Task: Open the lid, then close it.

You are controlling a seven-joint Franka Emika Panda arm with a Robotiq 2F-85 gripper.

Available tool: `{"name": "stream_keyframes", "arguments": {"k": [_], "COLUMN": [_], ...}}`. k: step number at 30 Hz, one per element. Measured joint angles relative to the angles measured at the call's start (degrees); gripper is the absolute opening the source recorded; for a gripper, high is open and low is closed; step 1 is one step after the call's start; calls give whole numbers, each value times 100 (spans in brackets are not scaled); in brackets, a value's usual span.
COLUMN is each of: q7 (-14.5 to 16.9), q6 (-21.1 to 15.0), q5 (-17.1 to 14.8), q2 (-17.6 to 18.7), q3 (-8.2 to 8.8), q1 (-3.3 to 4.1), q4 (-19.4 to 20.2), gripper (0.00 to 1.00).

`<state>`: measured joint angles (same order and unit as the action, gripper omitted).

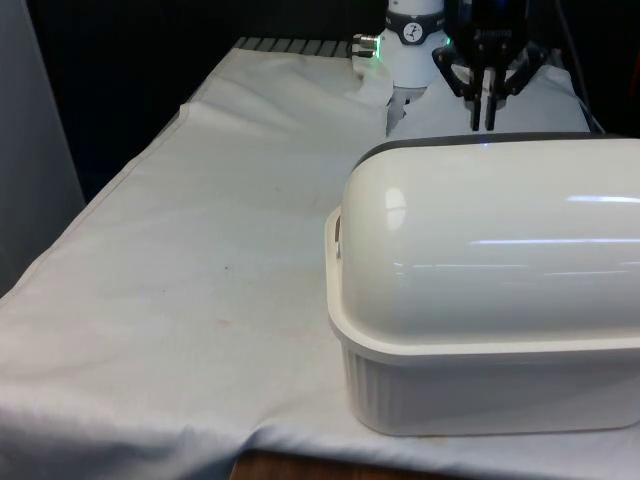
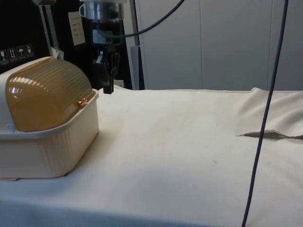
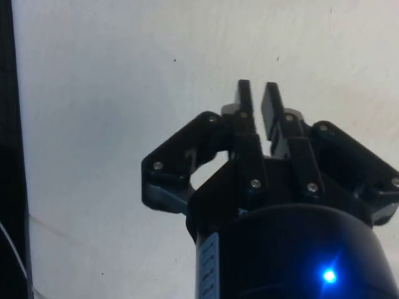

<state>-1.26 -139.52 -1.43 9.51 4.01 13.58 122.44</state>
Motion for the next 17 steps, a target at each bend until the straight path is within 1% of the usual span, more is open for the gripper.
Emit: {"name": "stream_keyframes", "arguments": {"k": [1, 4, 5, 6, 7, 8, 9, 10, 15, 16, 17], "q7": [0, 0, 0, 0, 0, 0, 0, 0, 0, 6, 6], "q6": [0, -6, -6, -6, -6, -6, -6, -6, -6, -6, -6], "q5": [-6, -6, -6, -6, -6, -6, -6, -6, -6, -6, -6], "q2": [0, 0, 0, 0, 0, 0, 0, 0, 0, 0, 0], "q3": [0, 0, 0, 0, 0, 0, 0, 0, 0, 0, 0], "q1": [0, 0, 0, 0, 0, 0, 0, 0, 0, 0, 0], "q4": [0, 0, 0, 0, 0, 0, 0, 0, 0, 0, 0], "gripper": [25, 40, 47, 49, 49, 56, 61, 70, 93, 93, 98]}}
